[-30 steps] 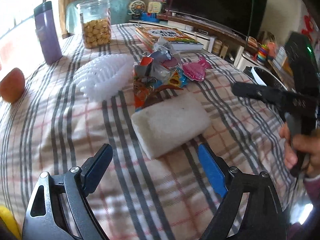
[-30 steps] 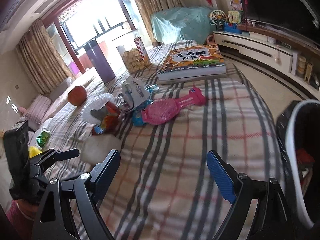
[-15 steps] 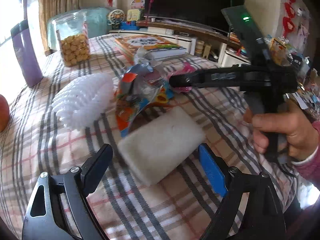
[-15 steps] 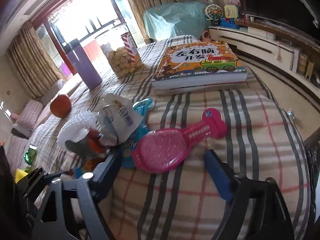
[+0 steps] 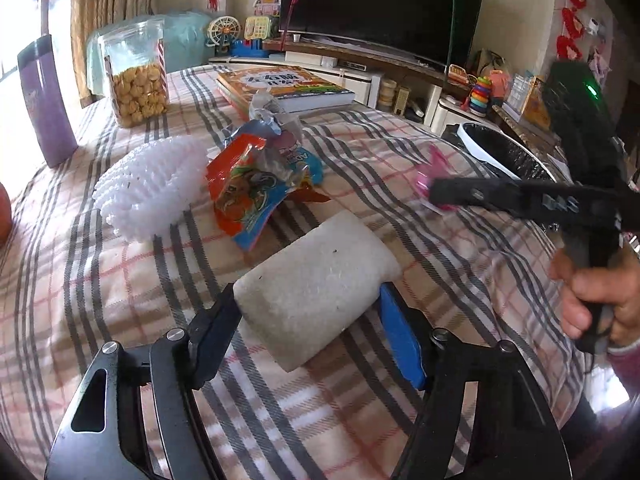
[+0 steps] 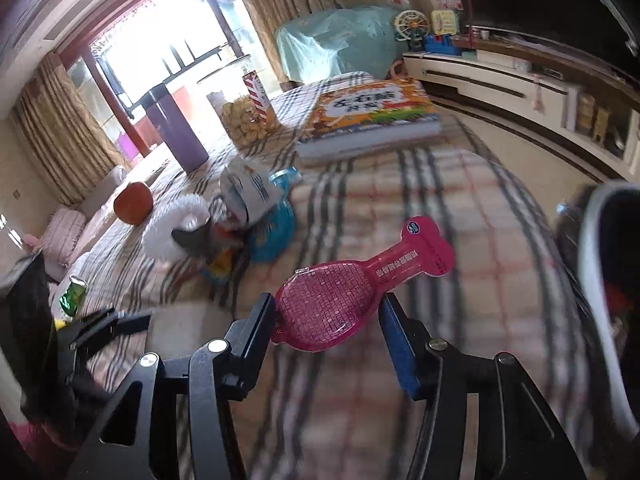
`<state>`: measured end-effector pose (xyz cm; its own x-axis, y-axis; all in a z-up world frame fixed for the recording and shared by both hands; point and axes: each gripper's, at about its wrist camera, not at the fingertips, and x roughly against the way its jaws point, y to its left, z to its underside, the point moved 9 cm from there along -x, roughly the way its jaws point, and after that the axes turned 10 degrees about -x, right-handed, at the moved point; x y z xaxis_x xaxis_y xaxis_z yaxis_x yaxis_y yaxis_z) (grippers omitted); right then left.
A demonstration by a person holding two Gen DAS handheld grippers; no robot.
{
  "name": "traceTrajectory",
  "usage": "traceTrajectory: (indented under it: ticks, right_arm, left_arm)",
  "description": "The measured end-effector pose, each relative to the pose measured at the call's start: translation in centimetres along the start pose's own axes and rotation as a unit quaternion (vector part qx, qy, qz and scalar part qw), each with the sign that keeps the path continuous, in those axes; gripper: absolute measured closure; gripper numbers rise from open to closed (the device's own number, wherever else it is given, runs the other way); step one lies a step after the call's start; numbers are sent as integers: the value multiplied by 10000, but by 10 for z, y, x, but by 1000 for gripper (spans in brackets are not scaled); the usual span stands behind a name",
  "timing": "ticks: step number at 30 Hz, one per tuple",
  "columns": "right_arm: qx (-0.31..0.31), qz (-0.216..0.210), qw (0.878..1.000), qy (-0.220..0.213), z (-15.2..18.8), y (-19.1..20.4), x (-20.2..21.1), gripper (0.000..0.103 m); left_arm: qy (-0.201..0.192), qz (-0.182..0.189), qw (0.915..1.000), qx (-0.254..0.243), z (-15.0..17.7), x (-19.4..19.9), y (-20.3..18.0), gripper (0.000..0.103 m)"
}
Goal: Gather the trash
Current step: 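Grasp the white foam block with the left tool while the right tool grasps the pink brush, then carry the foam block and pink brush over the black bin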
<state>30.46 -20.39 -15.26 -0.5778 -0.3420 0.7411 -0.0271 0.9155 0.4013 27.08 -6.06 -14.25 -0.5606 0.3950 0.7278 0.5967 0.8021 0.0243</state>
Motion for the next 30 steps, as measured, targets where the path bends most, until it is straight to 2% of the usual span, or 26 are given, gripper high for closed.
traceTrajectory:
  ticks: [8, 17, 30]
  right_arm:
    - [-181, 151, 9996, -127, 30, -27, 39, 48]
    - [-35, -81, 9999, -54, 47, -35, 58, 48]
    - [73, -524, 9982, -273, 51, -43, 101, 48]
  left_arm:
    - [29, -56, 9995, 303, 8, 8, -15, 35]
    - [-22, -174, 9963, 841, 10, 18, -36, 35]
    - [-116, -342, 9974, 622, -16, 24, -93, 35]
